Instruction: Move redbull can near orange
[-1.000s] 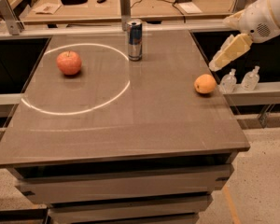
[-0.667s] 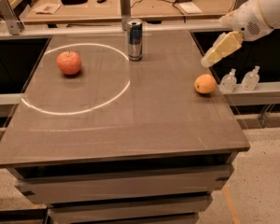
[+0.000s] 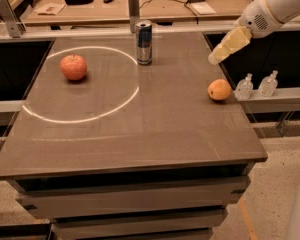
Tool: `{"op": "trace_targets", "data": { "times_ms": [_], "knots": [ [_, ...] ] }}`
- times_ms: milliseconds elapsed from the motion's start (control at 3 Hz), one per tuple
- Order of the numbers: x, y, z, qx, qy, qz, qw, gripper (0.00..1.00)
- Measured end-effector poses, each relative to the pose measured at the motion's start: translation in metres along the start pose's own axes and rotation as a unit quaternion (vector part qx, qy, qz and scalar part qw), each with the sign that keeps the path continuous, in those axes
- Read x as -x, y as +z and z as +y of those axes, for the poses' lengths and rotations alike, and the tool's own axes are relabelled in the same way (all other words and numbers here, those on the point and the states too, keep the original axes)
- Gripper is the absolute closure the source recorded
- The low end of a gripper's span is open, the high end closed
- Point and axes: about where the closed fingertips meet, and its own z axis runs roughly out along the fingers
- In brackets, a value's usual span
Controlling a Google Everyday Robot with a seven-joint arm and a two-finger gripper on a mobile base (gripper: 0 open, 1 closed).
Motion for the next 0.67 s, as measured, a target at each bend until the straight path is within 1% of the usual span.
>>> {"op": "trace_targets", "data": {
  "times_ms": [333, 667],
  "knots": [
    [-0.0035, -0.0001, 0.0002, 0.002, 0.004, 0.009, 0.9999, 0.00],
    [-0.0023, 0.0054, 0.0007, 0.009, 0.010, 0.003, 0.9999, 0.00]
  ]
}}
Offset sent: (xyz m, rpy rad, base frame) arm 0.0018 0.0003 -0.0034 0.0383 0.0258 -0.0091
